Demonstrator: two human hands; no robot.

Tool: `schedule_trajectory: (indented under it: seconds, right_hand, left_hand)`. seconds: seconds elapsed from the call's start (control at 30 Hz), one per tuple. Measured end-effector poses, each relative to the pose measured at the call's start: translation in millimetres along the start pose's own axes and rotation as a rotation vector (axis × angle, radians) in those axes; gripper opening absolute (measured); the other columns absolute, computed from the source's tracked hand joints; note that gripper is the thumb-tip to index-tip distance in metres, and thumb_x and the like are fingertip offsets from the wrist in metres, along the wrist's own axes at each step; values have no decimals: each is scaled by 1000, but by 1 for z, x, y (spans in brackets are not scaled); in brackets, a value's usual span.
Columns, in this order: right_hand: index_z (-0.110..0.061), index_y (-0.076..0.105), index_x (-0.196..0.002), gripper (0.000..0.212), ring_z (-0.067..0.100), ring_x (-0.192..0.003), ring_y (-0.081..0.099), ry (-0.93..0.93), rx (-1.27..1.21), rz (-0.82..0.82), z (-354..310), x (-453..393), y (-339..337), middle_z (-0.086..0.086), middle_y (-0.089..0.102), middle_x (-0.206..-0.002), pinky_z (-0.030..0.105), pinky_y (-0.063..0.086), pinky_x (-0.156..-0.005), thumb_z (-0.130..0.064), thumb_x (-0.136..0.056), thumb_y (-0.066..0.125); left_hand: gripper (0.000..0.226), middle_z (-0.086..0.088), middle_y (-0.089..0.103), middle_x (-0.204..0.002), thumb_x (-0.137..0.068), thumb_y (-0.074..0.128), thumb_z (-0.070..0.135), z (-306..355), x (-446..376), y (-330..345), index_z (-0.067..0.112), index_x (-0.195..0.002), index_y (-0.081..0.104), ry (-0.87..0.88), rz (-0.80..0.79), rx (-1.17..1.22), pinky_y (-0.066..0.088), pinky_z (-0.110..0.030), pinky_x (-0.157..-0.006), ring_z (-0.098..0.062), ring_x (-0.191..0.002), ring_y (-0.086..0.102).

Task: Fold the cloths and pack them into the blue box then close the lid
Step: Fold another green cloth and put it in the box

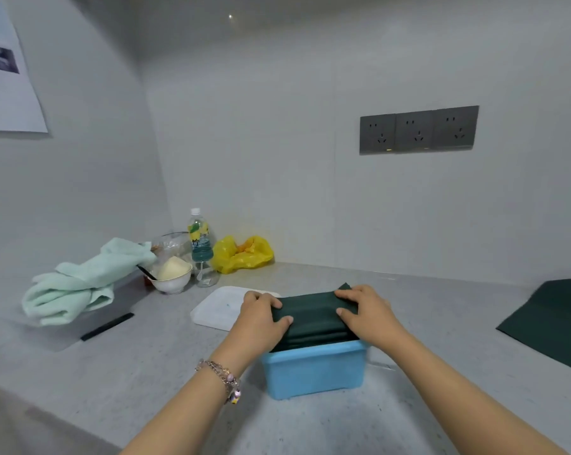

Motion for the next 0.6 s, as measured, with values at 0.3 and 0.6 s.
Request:
schedule_trajectory:
  seconds: [0.3, 0.6]
  right_hand:
    - [-25, 58, -124, 35, 17, -120, 20, -251, 472, 18, -13, -7, 10, -9, 28, -138, 29, 13, -91, -34, -90, 54]
    - [-25, 50, -135, 43, 21, -123, 47, -104, 410, -407, -33, -18, 14, 0, 50, -137, 31, 38, -101, -36, -94, 52]
  left_hand:
    - [31, 4, 35, -125, -88, 60, 44, 7, -10, 6, 21, -109, 62, 180, -31, -393, 22, -26, -92, -16, -121, 30]
    - [46, -4, 58, -128, -90, 57, 43, 22, -18, 9, 17, -128, 58, 60, -281, -353, 46, -29, -92, -20, -112, 55]
Point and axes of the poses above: each hand's wrist, its own x-axis away from the middle knuckle, its own y-axis out of the palm, z = x × y, the point moved 5 cm from there along -x, towards the middle knuckle
